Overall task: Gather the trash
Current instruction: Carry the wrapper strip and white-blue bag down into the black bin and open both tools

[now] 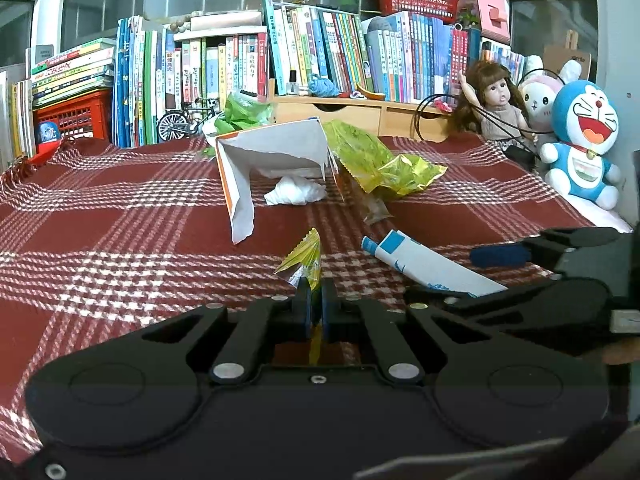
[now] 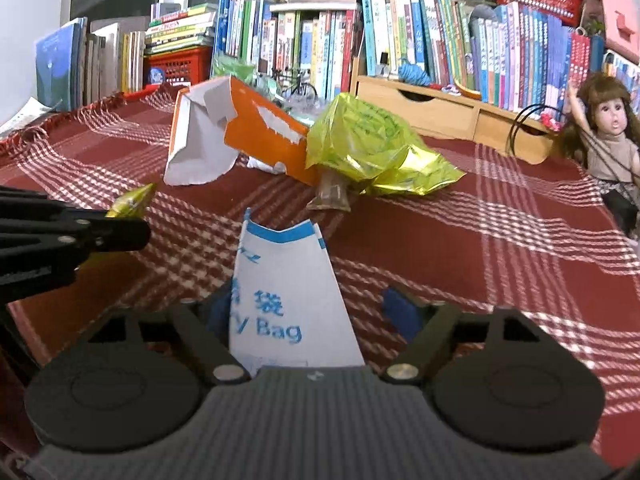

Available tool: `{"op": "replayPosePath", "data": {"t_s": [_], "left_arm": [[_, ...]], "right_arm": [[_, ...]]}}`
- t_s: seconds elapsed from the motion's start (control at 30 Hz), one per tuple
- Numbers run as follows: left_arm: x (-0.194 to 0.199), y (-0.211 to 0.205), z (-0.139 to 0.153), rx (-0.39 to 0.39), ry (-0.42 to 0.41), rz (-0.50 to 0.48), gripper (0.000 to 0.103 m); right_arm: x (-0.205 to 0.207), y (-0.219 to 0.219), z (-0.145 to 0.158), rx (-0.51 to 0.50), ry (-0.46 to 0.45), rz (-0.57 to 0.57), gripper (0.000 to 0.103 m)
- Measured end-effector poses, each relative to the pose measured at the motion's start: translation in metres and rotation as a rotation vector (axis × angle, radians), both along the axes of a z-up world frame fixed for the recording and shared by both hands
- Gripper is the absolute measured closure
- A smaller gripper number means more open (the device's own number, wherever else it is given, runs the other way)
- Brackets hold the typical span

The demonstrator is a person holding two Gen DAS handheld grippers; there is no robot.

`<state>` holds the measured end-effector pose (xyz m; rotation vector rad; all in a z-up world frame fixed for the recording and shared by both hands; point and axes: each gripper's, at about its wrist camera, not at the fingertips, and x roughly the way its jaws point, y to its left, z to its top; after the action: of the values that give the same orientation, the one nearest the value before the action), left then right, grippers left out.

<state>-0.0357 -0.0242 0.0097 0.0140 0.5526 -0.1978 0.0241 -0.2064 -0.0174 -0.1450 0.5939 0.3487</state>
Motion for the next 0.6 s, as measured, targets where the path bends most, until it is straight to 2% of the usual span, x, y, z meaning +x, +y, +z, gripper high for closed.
{"op": "replayPosePath", "data": {"t_s": [0.07,0.23,0.3,0.4,0.6], "left_arm": [[0.0,0.0,0.0,0.0,-0.002,0.001,0.098],[-0.001,0.002,0.002,-0.004,-0.006,0.01,0.098],[-0.002,0.002,0.002,-0.003,-0.009,0.011,0.098],[-0.006,0.001,0.004,0.006,-0.016,0.01,0.098],[-0.016,0.001,0.009,-0.001,-0.017,0.013,0.098]], "right_arm": [[0.005,-0.001,0.0,0.022,0.016,-0.003,0.02],[-0.002,-0.002,0.005,0.031,0.008,-0.007,0.059],[-0.007,-0.004,0.009,0.043,-0.012,-0.029,0.067],[-0.014,-0.008,0.015,0.074,-0.037,-0.059,0.072],[-0.033,-0.01,0.024,0.122,-0.052,-0.056,0.074]]}}
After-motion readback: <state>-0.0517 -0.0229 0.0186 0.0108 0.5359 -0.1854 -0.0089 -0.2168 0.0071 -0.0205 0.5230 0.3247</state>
